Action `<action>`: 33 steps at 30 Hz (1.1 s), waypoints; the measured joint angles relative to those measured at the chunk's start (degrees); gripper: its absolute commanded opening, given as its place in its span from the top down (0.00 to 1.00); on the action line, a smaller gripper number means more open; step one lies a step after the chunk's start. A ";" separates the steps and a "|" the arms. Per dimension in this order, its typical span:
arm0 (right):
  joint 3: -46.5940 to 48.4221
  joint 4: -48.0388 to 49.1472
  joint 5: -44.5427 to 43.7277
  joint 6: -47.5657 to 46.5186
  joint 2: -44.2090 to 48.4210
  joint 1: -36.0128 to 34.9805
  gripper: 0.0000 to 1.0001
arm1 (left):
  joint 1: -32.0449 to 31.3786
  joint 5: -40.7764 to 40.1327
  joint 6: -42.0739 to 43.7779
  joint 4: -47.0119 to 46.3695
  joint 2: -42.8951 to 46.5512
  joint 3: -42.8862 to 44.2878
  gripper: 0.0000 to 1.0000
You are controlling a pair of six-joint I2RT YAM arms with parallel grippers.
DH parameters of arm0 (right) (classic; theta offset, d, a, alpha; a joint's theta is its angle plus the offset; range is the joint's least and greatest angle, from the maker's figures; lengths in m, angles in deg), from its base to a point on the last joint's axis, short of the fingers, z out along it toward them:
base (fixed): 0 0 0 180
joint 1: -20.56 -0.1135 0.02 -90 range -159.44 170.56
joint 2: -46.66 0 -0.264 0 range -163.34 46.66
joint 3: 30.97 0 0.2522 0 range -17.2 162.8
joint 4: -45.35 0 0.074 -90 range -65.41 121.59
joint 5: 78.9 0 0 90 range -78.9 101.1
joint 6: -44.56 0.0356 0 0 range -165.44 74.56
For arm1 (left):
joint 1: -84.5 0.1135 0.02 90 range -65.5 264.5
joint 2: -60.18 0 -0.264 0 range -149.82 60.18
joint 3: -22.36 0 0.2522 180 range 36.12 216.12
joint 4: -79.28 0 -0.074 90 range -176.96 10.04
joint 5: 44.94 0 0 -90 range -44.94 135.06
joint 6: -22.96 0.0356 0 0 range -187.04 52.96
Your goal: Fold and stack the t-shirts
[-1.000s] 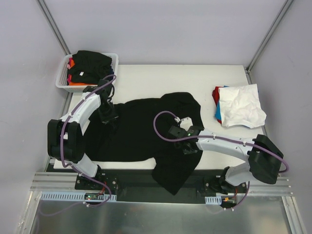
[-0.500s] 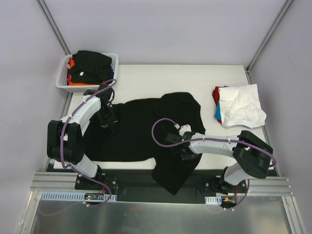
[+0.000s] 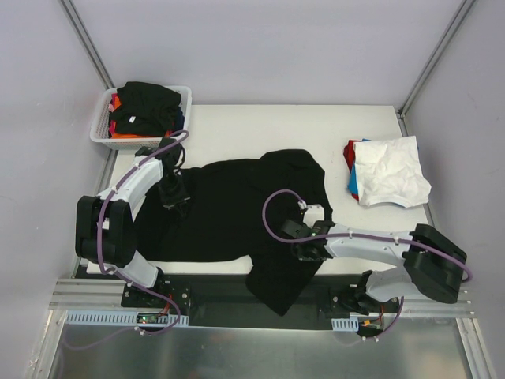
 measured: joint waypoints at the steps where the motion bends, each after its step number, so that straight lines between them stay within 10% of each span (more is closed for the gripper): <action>1: -0.76 0.48 0.09 1.07 1.03 0.02 0.99 | 0.00 0.00 0.00 -0.02 0.00 -0.04 0.94; 33: -1.95 -22.18 7.45 17.16 14.86 -2.03 0.97 | 0.00 0.48 -0.61 -0.37 0.76 -2.03 0.93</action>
